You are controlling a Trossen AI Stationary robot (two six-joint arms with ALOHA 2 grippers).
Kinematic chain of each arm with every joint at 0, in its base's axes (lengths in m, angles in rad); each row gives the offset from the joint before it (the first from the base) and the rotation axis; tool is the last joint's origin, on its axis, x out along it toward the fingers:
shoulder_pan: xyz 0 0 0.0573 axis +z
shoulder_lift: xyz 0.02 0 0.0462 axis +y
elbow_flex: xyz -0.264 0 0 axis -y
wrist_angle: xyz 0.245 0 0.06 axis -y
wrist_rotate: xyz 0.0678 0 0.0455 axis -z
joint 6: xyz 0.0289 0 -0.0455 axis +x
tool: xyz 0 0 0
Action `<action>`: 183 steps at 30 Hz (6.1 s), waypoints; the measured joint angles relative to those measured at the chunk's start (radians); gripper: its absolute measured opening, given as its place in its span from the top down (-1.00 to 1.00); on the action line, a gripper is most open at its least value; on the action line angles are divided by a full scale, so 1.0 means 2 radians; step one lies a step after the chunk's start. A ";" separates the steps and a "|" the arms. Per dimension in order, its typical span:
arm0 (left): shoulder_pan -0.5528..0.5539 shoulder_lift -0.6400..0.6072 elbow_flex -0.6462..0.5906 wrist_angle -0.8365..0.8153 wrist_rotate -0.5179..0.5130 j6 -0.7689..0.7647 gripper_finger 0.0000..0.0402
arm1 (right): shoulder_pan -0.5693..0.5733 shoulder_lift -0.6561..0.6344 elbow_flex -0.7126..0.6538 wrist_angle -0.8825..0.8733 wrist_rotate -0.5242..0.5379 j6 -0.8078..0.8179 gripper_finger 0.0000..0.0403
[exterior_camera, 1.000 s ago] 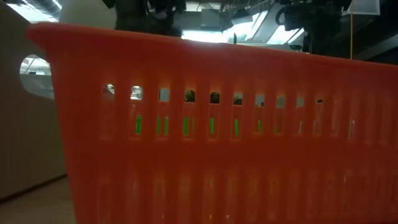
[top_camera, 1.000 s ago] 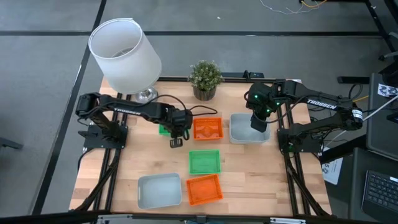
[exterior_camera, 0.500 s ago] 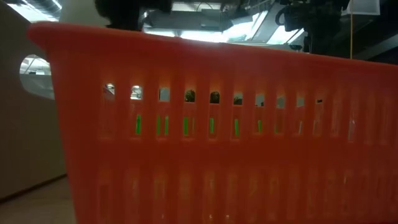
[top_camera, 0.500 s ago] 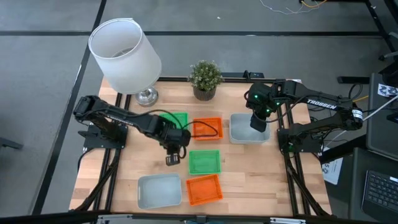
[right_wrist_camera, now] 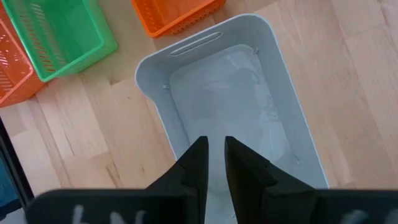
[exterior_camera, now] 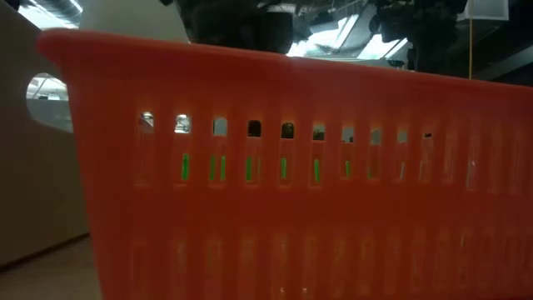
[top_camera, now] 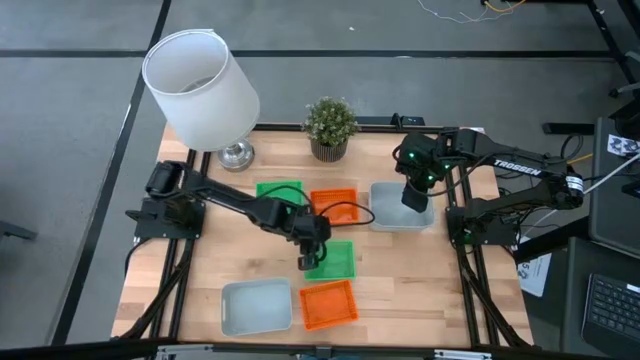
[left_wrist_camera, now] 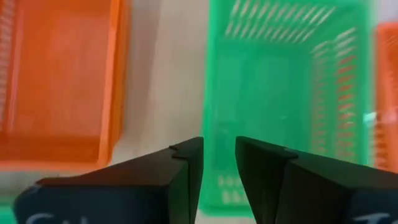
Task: Stack baskets by color
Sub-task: Stack the bottom green bin on the top of the green bins
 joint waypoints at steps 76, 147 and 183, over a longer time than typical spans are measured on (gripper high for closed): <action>-0.025 0.066 0.062 -0.133 -0.055 -0.194 0.41 | 0.000 0.000 -0.001 0.011 0.002 -0.017 0.74; 0.327 -0.247 -0.097 -0.199 0.116 0.352 1.00 | 0.000 0.000 -0.001 0.031 0.000 -0.026 0.74; 0.313 -0.135 -0.097 -0.174 0.187 0.271 0.81 | 0.000 0.000 -0.001 0.030 0.001 -0.028 0.74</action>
